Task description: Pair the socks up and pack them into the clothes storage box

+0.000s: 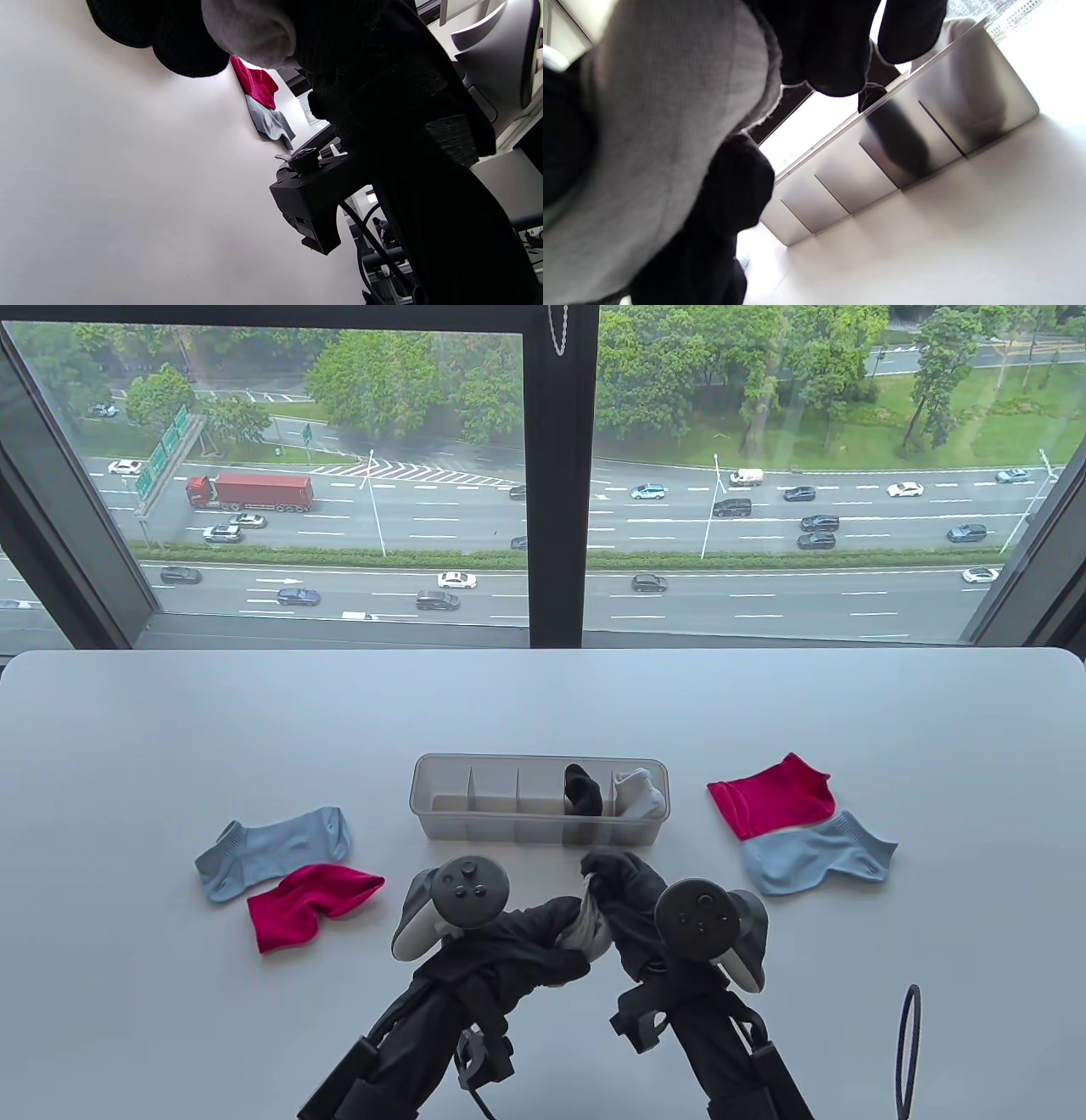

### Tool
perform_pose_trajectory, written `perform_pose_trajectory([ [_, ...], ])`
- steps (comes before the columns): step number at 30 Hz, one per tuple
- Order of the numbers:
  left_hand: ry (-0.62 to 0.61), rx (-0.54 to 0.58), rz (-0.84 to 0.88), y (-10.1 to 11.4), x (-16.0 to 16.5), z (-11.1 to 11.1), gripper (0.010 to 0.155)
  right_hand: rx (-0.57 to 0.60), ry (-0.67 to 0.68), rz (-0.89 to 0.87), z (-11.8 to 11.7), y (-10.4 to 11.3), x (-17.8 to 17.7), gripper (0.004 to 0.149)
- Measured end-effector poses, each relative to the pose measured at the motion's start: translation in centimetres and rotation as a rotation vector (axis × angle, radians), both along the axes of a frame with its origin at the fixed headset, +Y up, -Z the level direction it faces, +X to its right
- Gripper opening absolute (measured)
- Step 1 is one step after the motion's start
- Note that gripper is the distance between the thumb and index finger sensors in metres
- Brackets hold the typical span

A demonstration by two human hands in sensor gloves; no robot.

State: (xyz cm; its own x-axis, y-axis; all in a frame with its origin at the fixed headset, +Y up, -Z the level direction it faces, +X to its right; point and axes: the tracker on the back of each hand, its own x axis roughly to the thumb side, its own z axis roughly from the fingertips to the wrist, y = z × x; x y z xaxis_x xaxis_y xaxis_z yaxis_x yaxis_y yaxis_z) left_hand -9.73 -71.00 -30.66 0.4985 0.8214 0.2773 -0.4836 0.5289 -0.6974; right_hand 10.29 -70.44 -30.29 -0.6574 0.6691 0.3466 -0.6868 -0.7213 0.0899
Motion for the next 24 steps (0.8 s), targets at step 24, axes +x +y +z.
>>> perform_pose_trajectory([
  [24, 0.414, 0.115, 0.076, -0.2, -3.2, -0.6, 0.044, -0.349, 0.075, -0.258, -0.7, -2.7, -0.5, 0.042],
])
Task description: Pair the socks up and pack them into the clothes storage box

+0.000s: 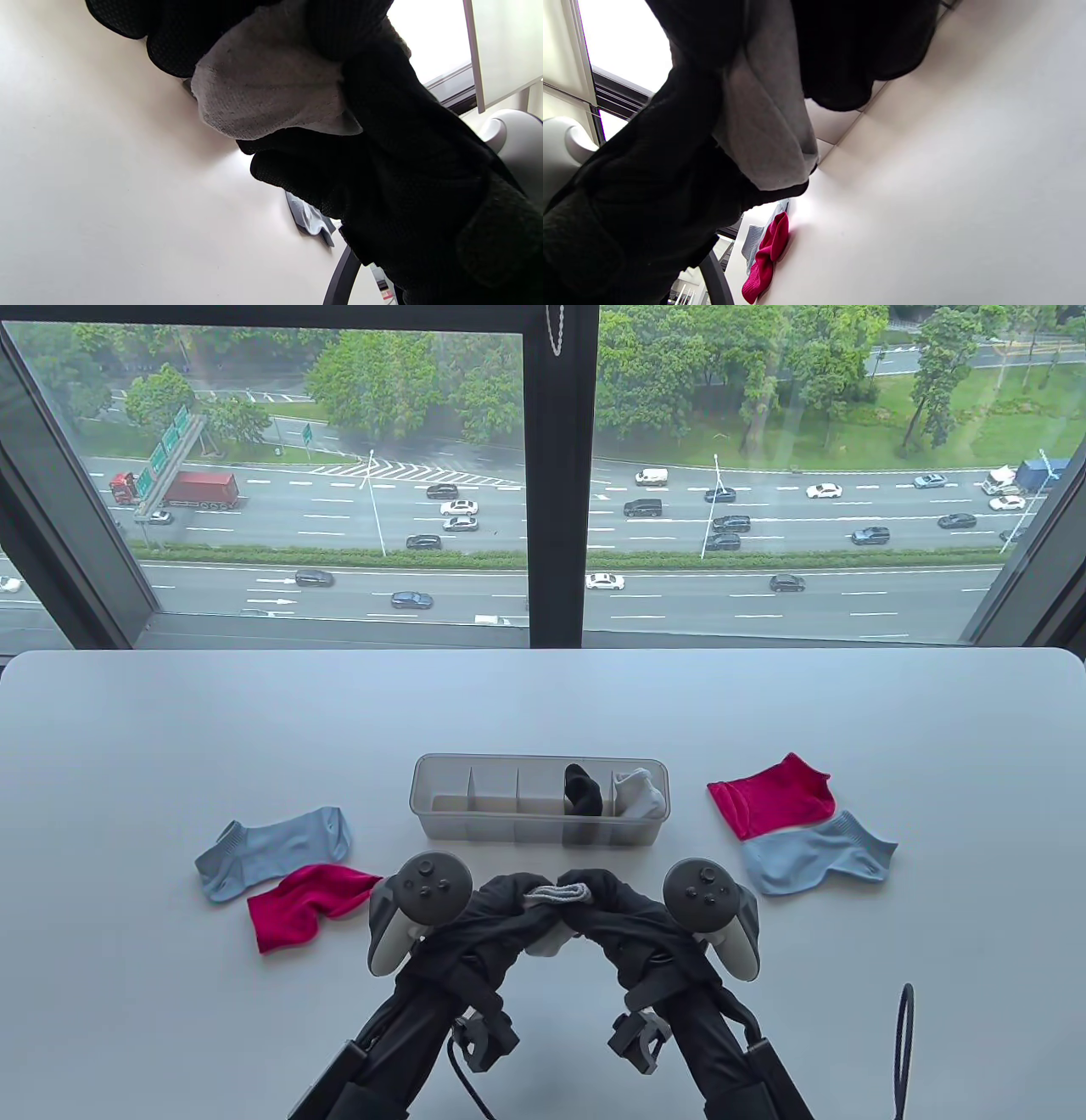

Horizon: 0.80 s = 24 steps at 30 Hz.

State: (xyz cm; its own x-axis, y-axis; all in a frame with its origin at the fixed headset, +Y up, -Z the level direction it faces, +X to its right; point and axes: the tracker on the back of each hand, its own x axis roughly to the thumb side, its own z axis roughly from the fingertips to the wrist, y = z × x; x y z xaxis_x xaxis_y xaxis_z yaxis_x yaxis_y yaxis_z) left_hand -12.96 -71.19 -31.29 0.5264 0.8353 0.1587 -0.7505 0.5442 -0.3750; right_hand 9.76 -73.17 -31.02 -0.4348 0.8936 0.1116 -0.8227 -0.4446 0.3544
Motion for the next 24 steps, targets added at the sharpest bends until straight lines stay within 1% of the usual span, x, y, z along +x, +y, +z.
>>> perform_pose_trajectory([
  [1, -0.001, 0.033, -0.014, 0.1, 0.3, 0.0, 0.042, -0.013, -0.001, 0.003, 0.0, -0.1, -0.2, 0.043],
  [2, -0.005, 0.034, -0.025, 0.3, 0.4, 0.1, 0.042, -0.029, -0.020, 0.001, 0.0, -0.1, -0.3, 0.044],
  [3, 0.016, 0.057, -0.010, 0.4, 0.3, 0.2, 0.043, -0.027, -0.033, 0.001, 0.1, -0.1, -0.3, 0.043],
  [4, 0.073, 0.095, 0.023, 0.4, 0.1, 0.2, 0.043, -0.015, -0.031, 0.011, 0.1, 0.0, -0.4, 0.043],
  [5, 0.084, 0.100, 0.048, 0.3, 0.0, 0.1, 0.043, -0.010, -0.001, 0.027, 0.0, 0.1, -0.4, 0.044],
  [6, 0.071, 0.082, 0.062, 0.1, -0.3, 0.1, 0.043, -0.013, 0.046, 0.035, -0.1, 0.2, -0.4, 0.046],
  [7, 0.043, 0.063, 0.073, -0.1, -0.4, 0.0, 0.042, -0.019, 0.049, 0.032, -0.1, 0.3, -0.4, 0.049],
  [8, 0.029, 0.047, 0.086, -0.3, -0.6, 0.0, 0.042, -0.020, 0.042, 0.036, -0.1, 0.3, -0.5, 0.049],
  [9, 0.028, 0.025, 0.110, -0.4, -0.7, -0.1, 0.042, -0.015, 0.064, 0.051, -0.2, 0.2, -0.6, 0.049],
  [12, 0.072, 0.021, 0.112, -0.4, -0.9, -0.1, 0.040, -0.030, 0.082, 0.037, -0.2, -0.1, -0.6, 0.049],
  [14, 0.116, 0.014, 0.169, -0.3, -1.4, -0.1, 0.041, -0.042, 0.102, 0.005, -0.3, -0.2, -0.5, 0.052],
  [15, 0.145, 0.016, 0.169, -0.1, -1.6, -0.1, 0.042, -0.044, 0.095, -0.016, -0.4, -0.1, -0.4, 0.053],
  [16, 0.151, 0.046, 0.115, 0.2, -1.6, 0.0, 0.042, -0.041, 0.085, -0.033, -0.4, 0.1, -0.3, 0.053],
  [18, 0.145, 0.152, -0.038, 1.2, -1.7, 0.1, 0.045, -0.015, 0.044, -0.019, -0.4, 0.7, 0.0, 0.051],
  [19, 0.138, 0.206, -0.166, 2.0, -1.8, 0.1, 0.050, 0.051, -0.032, 0.040, -0.3, 1.2, 0.7, 0.050],
  [20, 0.103, 0.198, -0.272, 2.3, -1.9, 0.1, 0.056, 0.094, -0.105, 0.073, -0.2, 1.6, 1.1, 0.048],
  [21, 0.061, 0.177, -0.422, 2.4, -2.1, 0.5, 0.064, 0.158, -0.233, 0.120, -0.1, 2.4, 1.5, 0.047],
  [22, 0.026, 0.151, -0.564, 2.3, -2.5, 0.8, 0.068, 0.206, -0.306, 0.165, -0.1, 3.3, 1.8, 0.046],
  [24, -0.029, 0.125, -0.721, 1.7, -3.1, 1.4, 0.071, 0.268, -0.373, 0.264, -0.5, 4.8, 1.7, 0.045],
])
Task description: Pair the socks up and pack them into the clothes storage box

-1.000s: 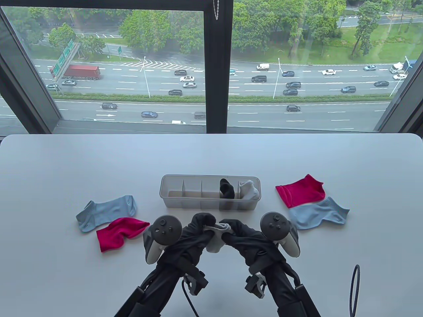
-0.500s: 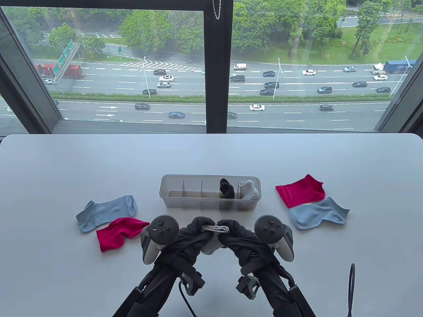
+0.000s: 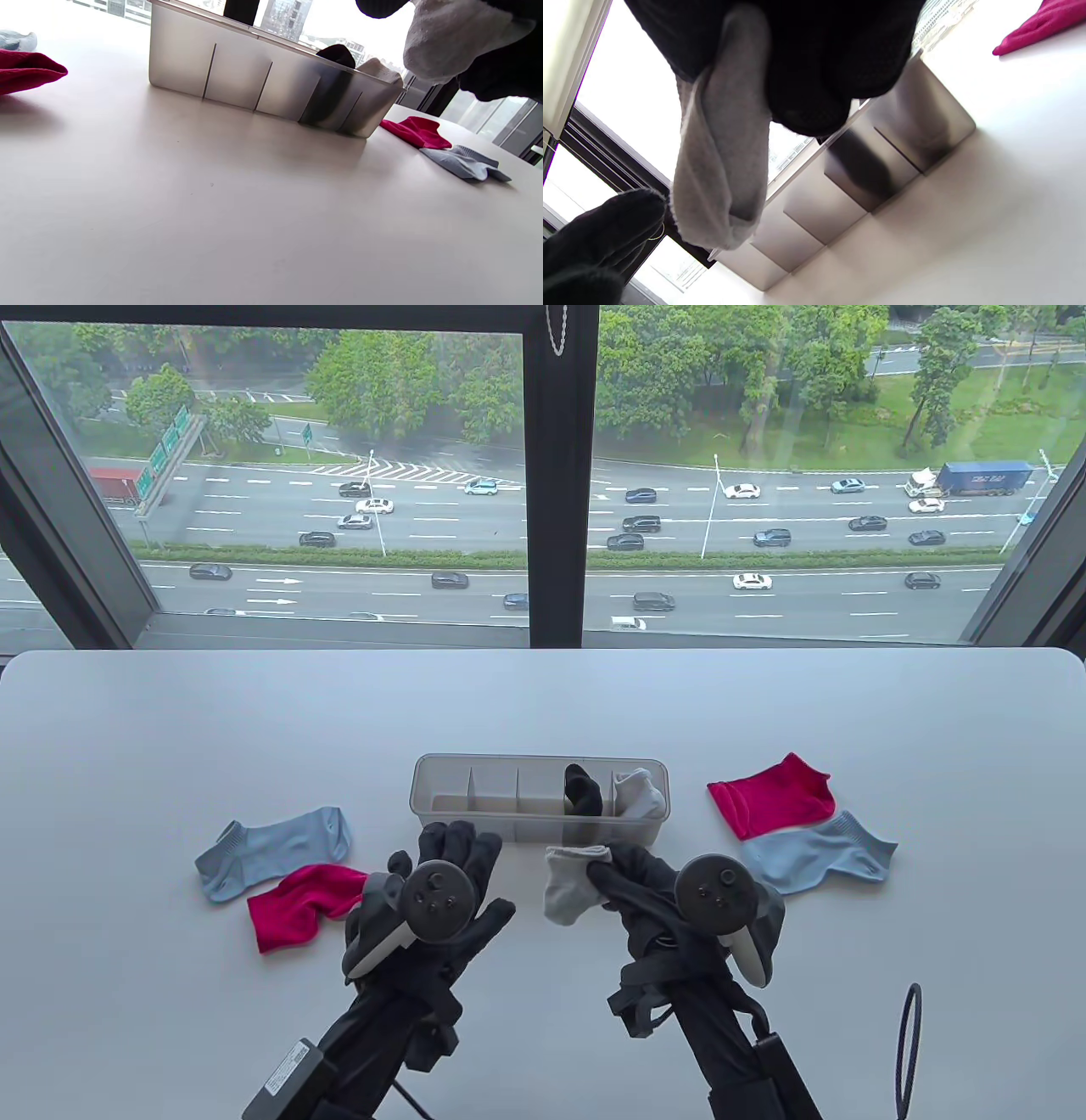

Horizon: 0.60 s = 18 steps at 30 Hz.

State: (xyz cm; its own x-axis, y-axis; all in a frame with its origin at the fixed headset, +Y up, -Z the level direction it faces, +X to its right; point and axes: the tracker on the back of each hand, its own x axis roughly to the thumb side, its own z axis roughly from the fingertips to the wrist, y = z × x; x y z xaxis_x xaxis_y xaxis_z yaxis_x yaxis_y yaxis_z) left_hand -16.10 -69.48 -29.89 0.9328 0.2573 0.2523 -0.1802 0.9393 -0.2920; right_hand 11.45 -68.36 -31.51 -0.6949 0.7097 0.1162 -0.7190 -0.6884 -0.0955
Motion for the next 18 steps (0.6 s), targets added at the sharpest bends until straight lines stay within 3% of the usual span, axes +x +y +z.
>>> perform_pose_trajectory([
  [2, -0.010, -0.034, -0.076, -1.3, -1.0, 0.6, 0.073, 0.032, -0.087, 0.101, -0.9, 1.7, -1.1, 0.044],
  [4, -0.007, -0.057, -0.044, -2.5, -1.6, 0.8, 0.073, 0.042, -0.137, 0.173, -2.4, 3.3, -2.8, 0.044],
  [8, 0.025, -0.097, -0.040, -2.9, -2.1, 0.6, 0.073, 0.038, -0.250, 0.348, -5.9, 5.1, -6.5, 0.045],
  [12, 0.033, -0.087, -0.009, -2.9, -2.5, 0.3, 0.072, 0.040, -0.316, 0.669, -9.3, 3.7, -10.0, 0.045],
  [18, 0.024, -0.084, -0.002, -2.8, -2.7, 0.2, 0.072, -0.038, -0.293, 0.784, -11.8, -0.3, -13.1, 0.044],
])
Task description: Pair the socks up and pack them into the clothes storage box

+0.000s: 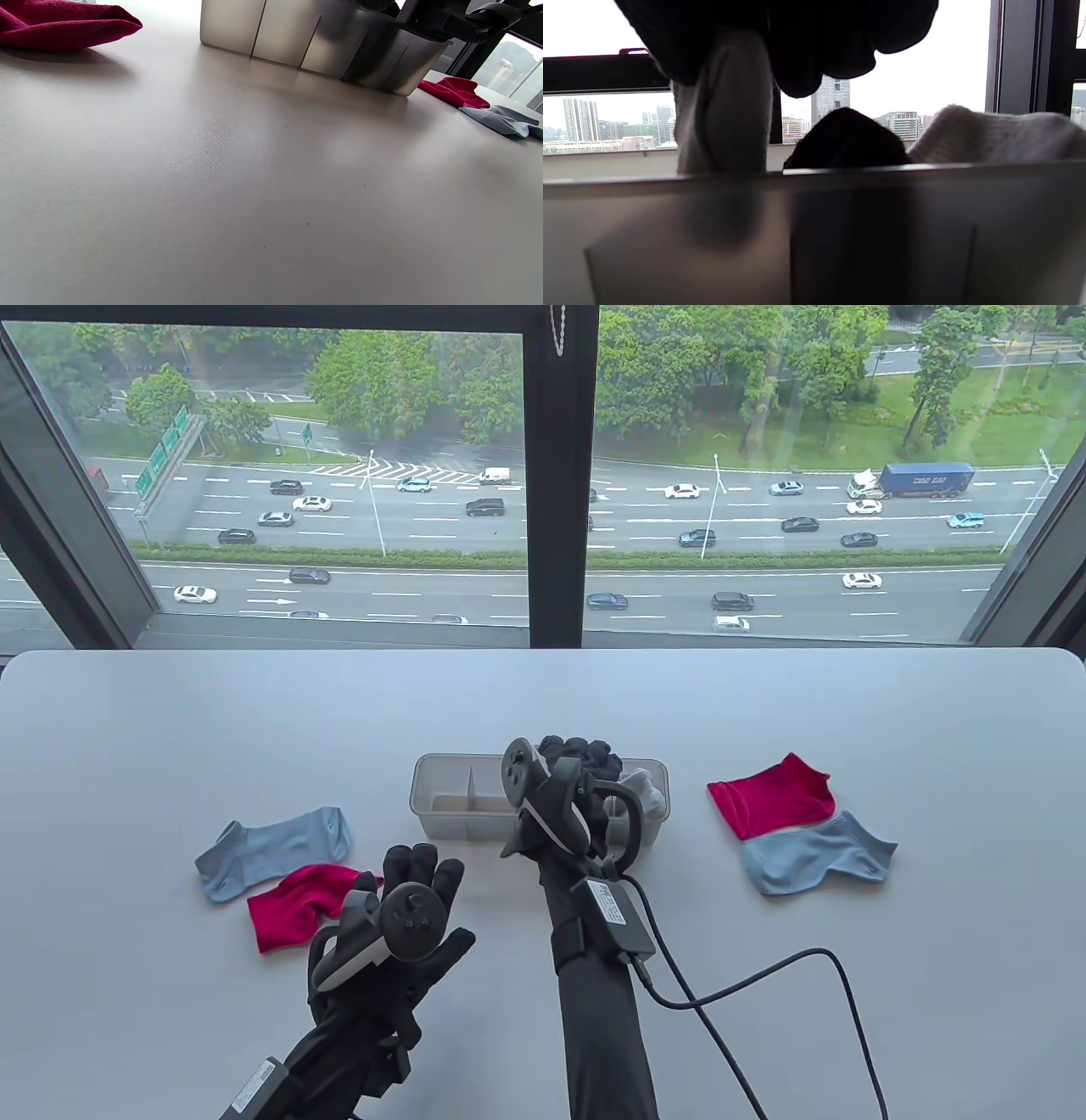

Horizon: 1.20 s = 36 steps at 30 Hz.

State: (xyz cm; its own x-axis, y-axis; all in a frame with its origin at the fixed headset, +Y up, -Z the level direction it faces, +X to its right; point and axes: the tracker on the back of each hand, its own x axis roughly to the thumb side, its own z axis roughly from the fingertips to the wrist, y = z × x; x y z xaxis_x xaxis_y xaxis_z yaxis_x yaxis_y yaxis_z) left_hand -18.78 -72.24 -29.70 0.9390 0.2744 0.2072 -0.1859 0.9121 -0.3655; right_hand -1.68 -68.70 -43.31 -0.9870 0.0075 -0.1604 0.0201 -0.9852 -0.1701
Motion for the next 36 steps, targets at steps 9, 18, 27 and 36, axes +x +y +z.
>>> perform_pose_trajectory([
  [9, 0.001, -0.026, -0.010, -0.2, -0.3, -0.1, 0.072, -0.122, 0.141, -0.085, 1.2, 0.4, 0.5, 0.061],
  [18, 0.011, -0.032, -0.009, -0.1, -0.9, 0.0, 0.073, -0.055, 0.523, -0.175, 12.5, 4.0, 6.5, 0.070],
  [27, 0.274, -0.080, 0.095, 0.5, -6.0, -0.8, 0.081, -0.213, 0.449, -0.049, 15.7, -2.8, 11.5, 0.072],
  [36, 0.561, -0.260, 0.021, -4.0, -12.4, -1.9, 0.085, -0.220, 0.464, -0.098, 15.5, -2.7, 11.1, 0.071],
])
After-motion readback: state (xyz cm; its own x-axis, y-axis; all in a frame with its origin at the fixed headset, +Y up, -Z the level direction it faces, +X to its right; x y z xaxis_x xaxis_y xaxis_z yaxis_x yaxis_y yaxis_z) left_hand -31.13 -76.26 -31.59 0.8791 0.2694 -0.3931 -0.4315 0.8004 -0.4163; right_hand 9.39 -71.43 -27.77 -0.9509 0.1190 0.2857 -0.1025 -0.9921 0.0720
